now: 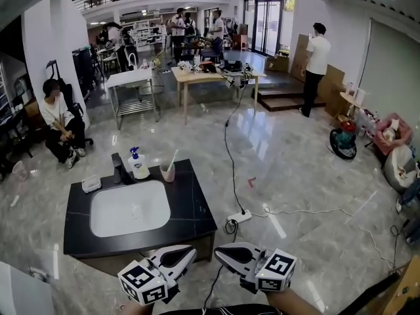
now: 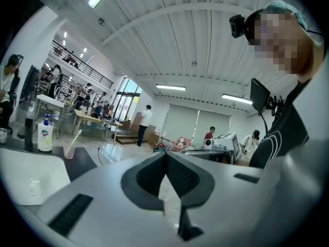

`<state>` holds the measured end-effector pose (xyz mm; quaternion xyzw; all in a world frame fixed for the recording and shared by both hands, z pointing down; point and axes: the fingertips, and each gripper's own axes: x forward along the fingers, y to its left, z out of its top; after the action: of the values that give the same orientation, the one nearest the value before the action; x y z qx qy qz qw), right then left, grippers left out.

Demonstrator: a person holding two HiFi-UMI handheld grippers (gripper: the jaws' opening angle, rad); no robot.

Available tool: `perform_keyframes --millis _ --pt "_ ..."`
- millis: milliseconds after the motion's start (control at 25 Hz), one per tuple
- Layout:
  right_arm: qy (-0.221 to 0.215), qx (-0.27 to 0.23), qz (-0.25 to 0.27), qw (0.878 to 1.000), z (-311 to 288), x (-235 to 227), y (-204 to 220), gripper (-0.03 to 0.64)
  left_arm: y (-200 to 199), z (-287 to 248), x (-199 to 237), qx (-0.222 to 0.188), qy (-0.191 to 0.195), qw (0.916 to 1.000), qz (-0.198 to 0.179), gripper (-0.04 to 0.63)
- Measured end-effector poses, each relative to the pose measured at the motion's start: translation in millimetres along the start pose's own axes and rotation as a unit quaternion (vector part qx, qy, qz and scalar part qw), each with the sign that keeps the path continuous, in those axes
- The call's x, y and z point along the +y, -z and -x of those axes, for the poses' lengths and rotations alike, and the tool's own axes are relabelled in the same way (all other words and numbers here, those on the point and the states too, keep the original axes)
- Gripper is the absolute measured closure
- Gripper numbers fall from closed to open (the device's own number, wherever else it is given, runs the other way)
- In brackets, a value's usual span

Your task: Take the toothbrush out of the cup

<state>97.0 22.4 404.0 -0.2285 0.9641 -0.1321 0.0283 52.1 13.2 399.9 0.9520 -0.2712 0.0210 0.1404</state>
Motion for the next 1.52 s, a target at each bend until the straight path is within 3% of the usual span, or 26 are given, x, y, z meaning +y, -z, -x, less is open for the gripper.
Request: perform_keyframes --millis 360,640,1280,1520 --pt "-0.03 0.009 -0.014 0.999 -4.7 -49.0 -3.4 0.612 -1.3 -31.0 20.0 -0.001 -0.045 0.9989 0.013 0.591" --pt "-0.037 0.012 -0.019 0.999 -42.2 -78.6 -7.8 0.612 -11.3 -30.0 68.6 -0.016 -0.078 0.9965 0.025 0.591" --pt "-0.02 0.026 -0.046 0.998 -145.8 -169.3 -19.0 0.612 -33.4 -56.7 203.3 0.006 -0.07 0.9967 0.039 0.591" --pt "-0.012 0.035 -0.057 0.998 -167.9 -181.5 -14.6 0.611 -27.6 -50.7 232.3 0.023 -0.073 0.9958 0.051 0.591"
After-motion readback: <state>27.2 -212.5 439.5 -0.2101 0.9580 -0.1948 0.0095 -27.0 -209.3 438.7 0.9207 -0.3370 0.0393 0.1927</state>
